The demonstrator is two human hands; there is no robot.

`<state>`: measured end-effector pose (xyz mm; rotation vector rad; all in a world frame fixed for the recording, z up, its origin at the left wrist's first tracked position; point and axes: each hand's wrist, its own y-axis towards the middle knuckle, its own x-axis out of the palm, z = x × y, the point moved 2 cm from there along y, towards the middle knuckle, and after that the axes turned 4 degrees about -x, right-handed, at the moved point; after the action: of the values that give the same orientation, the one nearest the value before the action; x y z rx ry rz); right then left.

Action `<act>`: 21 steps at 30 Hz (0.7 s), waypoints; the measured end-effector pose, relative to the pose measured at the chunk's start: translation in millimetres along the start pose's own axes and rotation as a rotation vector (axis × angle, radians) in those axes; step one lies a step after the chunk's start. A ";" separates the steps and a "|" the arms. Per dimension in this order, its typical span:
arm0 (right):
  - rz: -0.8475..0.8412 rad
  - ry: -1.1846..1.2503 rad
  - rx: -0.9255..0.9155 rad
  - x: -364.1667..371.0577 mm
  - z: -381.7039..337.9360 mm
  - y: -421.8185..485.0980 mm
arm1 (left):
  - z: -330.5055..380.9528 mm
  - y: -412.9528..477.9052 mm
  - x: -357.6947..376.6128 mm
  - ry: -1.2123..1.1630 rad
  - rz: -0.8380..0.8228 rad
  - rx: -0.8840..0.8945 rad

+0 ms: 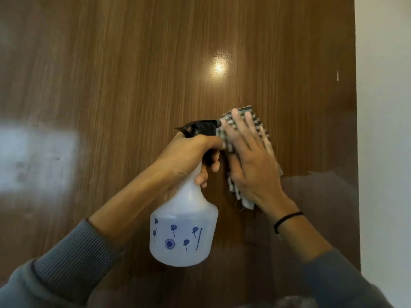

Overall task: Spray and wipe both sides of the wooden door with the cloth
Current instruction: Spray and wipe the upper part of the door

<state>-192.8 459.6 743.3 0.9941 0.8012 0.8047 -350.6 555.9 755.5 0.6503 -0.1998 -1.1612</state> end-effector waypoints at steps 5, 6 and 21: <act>0.108 0.029 0.230 -22.4 58.5 17.1 | 2.2 12.0 -1.9 -0.016 0.023 -0.012; 0.120 0.045 0.262 -23.9 63.4 20.7 | 1.5 12.7 -2.9 -0.021 0.032 -0.020; 0.037 0.021 -0.051 -31.3 57.4 107.9 | -2.3 20.1 9.1 -0.112 0.149 -0.013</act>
<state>-180.2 445.3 868.0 0.9587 0.7783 0.8652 -330.1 553.5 763.5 0.5501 -0.3305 -1.0547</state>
